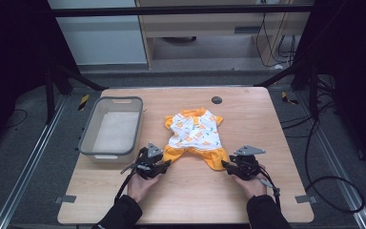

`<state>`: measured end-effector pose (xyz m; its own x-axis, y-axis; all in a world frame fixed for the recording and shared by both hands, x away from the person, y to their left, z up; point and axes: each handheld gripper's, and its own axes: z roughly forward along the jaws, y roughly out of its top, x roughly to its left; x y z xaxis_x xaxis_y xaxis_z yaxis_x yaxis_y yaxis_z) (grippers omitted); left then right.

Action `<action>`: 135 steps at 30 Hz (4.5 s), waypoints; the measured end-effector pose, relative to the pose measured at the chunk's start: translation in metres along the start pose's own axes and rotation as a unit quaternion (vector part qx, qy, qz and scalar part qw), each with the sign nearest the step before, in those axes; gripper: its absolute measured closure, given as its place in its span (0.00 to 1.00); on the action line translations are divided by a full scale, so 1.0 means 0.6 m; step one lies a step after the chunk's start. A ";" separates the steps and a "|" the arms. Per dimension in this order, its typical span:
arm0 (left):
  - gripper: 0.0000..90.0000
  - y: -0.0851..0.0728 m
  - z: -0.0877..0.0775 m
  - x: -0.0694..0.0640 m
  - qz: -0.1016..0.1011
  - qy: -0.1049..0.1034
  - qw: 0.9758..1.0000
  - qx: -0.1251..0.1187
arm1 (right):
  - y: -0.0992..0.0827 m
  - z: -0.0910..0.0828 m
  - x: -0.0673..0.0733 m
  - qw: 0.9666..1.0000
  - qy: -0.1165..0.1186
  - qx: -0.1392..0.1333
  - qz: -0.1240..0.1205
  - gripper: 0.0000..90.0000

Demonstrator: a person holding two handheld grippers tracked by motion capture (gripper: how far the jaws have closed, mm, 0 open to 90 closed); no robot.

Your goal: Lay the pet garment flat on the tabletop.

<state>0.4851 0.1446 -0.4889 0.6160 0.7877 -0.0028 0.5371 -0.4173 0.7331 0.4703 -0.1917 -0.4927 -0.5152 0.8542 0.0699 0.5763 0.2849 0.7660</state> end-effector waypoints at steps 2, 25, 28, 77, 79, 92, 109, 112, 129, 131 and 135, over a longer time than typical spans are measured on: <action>0.73 0.000 0.001 -0.002 0.000 -0.005 1.000 0.002 | -0.002 0.003 0.000 1.000 -0.003 0.006 -0.001 0.67; 0.96 0.010 -0.025 -0.012 0.000 -0.031 0.999 -0.019 | 0.004 -0.008 0.006 1.000 -0.001 0.001 -0.005 0.94; 0.96 0.013 -0.037 -0.012 -0.003 -0.037 0.999 -0.030 | 0.009 -0.031 0.002 1.000 -0.001 -0.027 -0.009 0.94; 0.77 0.046 -0.100 0.008 -0.008 0.005 0.997 -0.077 | 0.035 -0.073 -0.006 0.997 0.003 -0.082 -0.011 0.96; 0.83 0.050 -0.095 0.003 0.003 0.004 0.997 -0.075 | 0.039 -0.069 -0.004 0.996 0.010 -0.083 -0.012 0.99; 0.99 0.055 -0.014 -0.012 -0.007 -0.023 0.999 -0.032 | 0.055 0.008 0.012 0.998 0.035 -0.050 -0.015 1.00; 0.98 0.015 0.013 -0.033 0.019 -0.041 0.998 0.041 | 0.014 0.020 0.031 0.997 0.057 0.027 -0.039 0.98; 0.98 0.010 0.011 -0.036 0.019 -0.040 0.998 0.039 | 0.006 0.017 0.035 0.997 0.059 0.038 -0.040 0.99; 0.97 -0.005 -0.002 -0.054 0.030 -0.049 0.998 0.035 | -0.031 -0.016 0.052 0.994 0.079 0.046 -0.052 0.99; 0.97 -0.009 -0.007 -0.059 0.035 -0.051 0.997 0.037 | -0.034 -0.020 0.053 0.994 0.080 0.047 -0.053 0.99; 0.96 -0.013 -0.012 -0.063 0.036 -0.057 0.997 0.038 | -0.041 -0.027 0.057 0.994 0.085 0.049 -0.053 0.99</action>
<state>0.4534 0.1212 -0.4897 0.7137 0.6997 -0.0331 0.5288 -0.5071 0.6806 0.4283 -0.1762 -0.4987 -0.6706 0.7342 0.1058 0.5679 0.4165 0.7099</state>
